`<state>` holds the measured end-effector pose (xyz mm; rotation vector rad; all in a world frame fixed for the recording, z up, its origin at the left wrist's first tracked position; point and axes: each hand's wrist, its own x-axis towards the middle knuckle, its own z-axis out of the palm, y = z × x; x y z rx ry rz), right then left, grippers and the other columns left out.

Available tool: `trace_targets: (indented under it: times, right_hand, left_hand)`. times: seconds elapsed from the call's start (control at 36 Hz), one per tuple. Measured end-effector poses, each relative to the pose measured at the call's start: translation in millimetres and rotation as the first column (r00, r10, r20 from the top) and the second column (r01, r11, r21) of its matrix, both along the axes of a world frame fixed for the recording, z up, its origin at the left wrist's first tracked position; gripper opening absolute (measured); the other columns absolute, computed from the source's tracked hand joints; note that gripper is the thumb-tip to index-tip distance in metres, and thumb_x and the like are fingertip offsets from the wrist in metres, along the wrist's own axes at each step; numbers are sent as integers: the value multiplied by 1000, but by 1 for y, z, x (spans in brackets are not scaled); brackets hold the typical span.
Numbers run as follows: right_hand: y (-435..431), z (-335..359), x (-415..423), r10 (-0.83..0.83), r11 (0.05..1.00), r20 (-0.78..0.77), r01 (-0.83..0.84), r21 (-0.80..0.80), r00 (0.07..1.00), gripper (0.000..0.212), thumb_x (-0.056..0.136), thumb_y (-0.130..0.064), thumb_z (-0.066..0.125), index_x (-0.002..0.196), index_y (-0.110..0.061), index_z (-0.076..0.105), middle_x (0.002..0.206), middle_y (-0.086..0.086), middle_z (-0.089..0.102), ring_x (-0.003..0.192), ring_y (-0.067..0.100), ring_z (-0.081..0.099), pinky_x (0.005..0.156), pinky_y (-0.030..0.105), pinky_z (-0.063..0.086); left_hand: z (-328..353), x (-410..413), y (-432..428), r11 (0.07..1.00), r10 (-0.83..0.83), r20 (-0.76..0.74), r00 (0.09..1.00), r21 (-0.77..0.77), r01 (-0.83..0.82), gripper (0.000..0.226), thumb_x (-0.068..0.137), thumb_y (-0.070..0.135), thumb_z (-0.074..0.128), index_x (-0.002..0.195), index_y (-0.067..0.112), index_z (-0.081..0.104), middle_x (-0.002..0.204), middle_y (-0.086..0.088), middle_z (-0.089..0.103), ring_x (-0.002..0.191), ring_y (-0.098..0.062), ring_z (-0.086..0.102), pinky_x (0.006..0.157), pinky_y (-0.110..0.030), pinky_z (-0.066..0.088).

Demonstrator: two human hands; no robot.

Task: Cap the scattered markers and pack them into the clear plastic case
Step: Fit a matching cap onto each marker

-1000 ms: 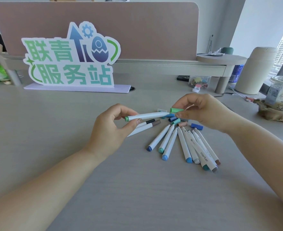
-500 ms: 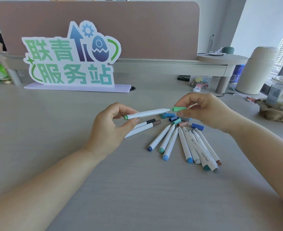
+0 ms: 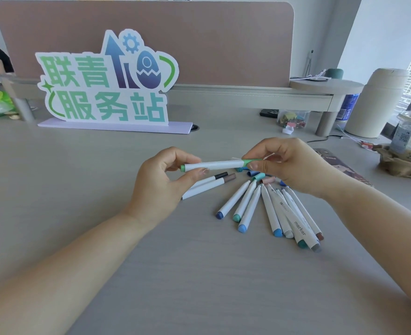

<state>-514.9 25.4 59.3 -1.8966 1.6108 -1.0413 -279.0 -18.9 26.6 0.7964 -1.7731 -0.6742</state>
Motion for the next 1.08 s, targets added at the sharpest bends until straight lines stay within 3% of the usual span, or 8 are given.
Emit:
trace_targets:
  times: [0.14, 0.25, 0.42, 0.56, 0.69, 0.83, 0.92, 1.08]
  right_hand:
    - [4, -2, 3, -2, 998, -1, 2, -60, 1000, 11, 85, -11, 67, 88, -21, 73, 90, 1, 71, 89, 24, 65, 78, 42, 56]
    - [6, -4, 4, -3, 996, -24, 1, -89, 1000, 10, 84, -8, 67, 91, -12, 73, 85, -5, 70, 84, 20, 65, 76, 39, 54]
    - [6, -3, 3, 6, 994, -77, -14, -108, 997, 12, 84, -10, 67, 93, -12, 74, 87, -8, 69, 82, 15, 64, 77, 35, 55]
    - [0, -10, 6, -7, 994, -118, -6, -108, 993, 13, 83, -13, 70, 93, -20, 74, 89, -7, 68, 78, 0, 60, 78, 15, 48]
    - [-6, -14, 3, -58, 998, -228, 47, -52, 972, 19, 89, -19, 63, 105, -25, 71, 96, -20, 64, 78, -18, 56, 75, -2, 40]
    - [-11, -12, -14, -145, 989, -249, 148, -7, 958, 15, 92, -22, 58, 101, -26, 68, 98, -8, 67, 80, -1, 63, 66, 6, 48]
    - [-13, -11, -28, -252, 967, -257, 250, -39, 933, 15, 93, -22, 58, 102, -23, 70, 98, -7, 66, 86, 8, 61, 79, 17, 45]
    - [-15, -15, -50, -343, 937, -191, 349, -2, 920, 12, 92, -21, 60, 98, -21, 71, 100, -2, 70, 93, 13, 63, 82, 22, 46]
  left_hand:
    - [1, -2, 1, 1000, 20, 18, 1000, 4, -20, 16, 75, 20, 78, 76, 30, 65, 78, 27, 67, 79, 5, 59, 77, -6, 41]
    - [-1, -1, -2, 1000, 7, 39, 999, 28, -8, 14, 73, 24, 79, 74, 31, 67, 80, 19, 68, 80, -1, 60, 76, -22, 49]
    - [-1, -1, -3, 999, 4, 52, 999, 32, -5, 14, 73, 24, 80, 73, 30, 67, 80, 16, 69, 79, -5, 61, 77, -24, 50]
    - [-1, 0, -3, 996, 90, 366, 926, -59, -74, 17, 74, 34, 78, 70, 25, 64, 70, 18, 64, 74, 1, 58, 62, -17, 40]
    - [-4, 4, -4, 973, 207, 521, 828, -196, -120, 20, 76, 43, 74, 72, 28, 62, 71, 23, 62, 79, -5, 57, 75, -27, 39]
    - [-13, 5, -9, 947, 297, 606, 738, -286, -147, 21, 80, 47, 67, 73, 32, 54, 64, 23, 51, 74, -8, 47, 74, -28, 26]
    - [-15, 3, -8, 940, 312, 624, 717, -310, -140, 20, 81, 48, 65, 74, 34, 52, 66, 23, 45, 77, -9, 41, 72, -28, 22]
    - [-16, -8, 2, 986, 81, 628, 774, -162, 28, 35, 72, 70, 57, 85, 38, 60, 93, 21, 56, 93, -4, 44, 87, -26, 27]
